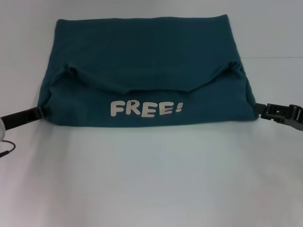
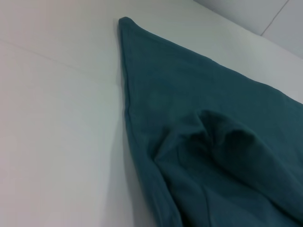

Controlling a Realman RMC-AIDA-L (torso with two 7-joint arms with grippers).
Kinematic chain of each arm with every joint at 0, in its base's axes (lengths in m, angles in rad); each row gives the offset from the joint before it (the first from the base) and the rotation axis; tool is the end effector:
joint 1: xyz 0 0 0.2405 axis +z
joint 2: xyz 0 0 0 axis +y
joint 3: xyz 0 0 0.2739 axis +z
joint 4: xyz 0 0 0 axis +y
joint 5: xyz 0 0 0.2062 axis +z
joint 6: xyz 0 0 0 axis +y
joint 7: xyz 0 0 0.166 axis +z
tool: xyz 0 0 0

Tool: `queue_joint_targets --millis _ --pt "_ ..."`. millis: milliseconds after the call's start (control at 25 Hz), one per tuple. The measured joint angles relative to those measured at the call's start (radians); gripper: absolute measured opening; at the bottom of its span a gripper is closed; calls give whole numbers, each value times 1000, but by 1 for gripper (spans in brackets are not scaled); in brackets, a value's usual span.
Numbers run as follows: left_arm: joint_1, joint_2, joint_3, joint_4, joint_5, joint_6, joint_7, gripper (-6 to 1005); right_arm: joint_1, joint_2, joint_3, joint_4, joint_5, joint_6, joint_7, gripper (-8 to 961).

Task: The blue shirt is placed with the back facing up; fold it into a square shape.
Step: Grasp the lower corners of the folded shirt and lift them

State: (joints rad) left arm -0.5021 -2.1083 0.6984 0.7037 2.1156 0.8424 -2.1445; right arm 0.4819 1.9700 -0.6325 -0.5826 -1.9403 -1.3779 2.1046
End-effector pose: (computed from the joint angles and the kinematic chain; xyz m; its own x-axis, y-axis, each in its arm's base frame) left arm -0.3551 0.4019 -0.0005 0.2590 0.6668 0.6988 0.9532 -0.0598 -0.2963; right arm 0.3249 0.3628 0.0223 0.1593 -0.7670 -0.6215 -0.9578 -0.2726 0.0910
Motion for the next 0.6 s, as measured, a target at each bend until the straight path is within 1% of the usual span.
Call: queue_joint_targets --millis 160,280,320,440,480,600 --pt "0 6 -8 10 -6 40 0 50 21 -21 -2 -7 -53 -1 30 461" --pt "-2 7 -35 31 -29 84 -6 40 58 -48 -2 -11 -126 15 70 458" --pt "-4 9 -42 35 -35 96 -17 37 75 -58 -2 -11 -156 31 87 456" --pt "-14 19 -52 48 -42 124 -75 27 113 -79 -3 -11 -206 62 114 453" --pt "-17 21 -52 52 -42 131 -91 27 127 -84 -2 -10 -219 74 126 452" --pt "-27 23 -52 62 -43 142 -117 28 163 -90 -6 -10 -249 104 158 448"
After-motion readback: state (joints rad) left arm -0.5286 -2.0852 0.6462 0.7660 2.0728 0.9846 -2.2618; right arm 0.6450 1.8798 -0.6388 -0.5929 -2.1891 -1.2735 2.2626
